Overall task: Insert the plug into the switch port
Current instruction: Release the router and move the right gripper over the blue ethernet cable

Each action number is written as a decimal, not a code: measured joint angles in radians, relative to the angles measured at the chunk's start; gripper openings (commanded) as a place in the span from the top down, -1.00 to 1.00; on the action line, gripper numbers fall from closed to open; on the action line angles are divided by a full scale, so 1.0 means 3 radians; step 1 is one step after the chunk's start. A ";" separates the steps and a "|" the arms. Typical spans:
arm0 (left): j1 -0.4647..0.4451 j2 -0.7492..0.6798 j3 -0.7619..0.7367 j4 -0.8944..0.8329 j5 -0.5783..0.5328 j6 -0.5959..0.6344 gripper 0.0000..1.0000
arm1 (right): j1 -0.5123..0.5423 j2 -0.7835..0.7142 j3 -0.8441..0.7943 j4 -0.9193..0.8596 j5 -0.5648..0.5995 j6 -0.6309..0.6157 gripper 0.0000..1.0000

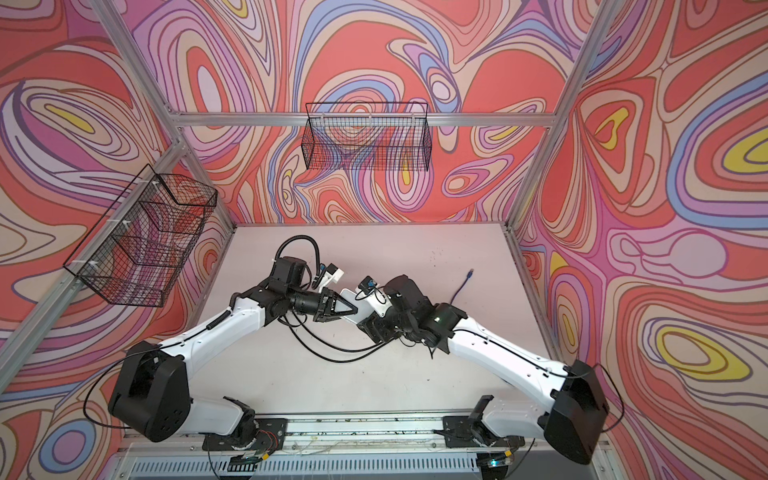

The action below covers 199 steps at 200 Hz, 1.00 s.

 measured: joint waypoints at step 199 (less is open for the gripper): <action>-0.0765 0.1312 0.1223 0.1111 -0.1184 -0.1085 0.79 | -0.2358 0.1180 0.0168 -0.0500 0.0835 0.1665 -0.18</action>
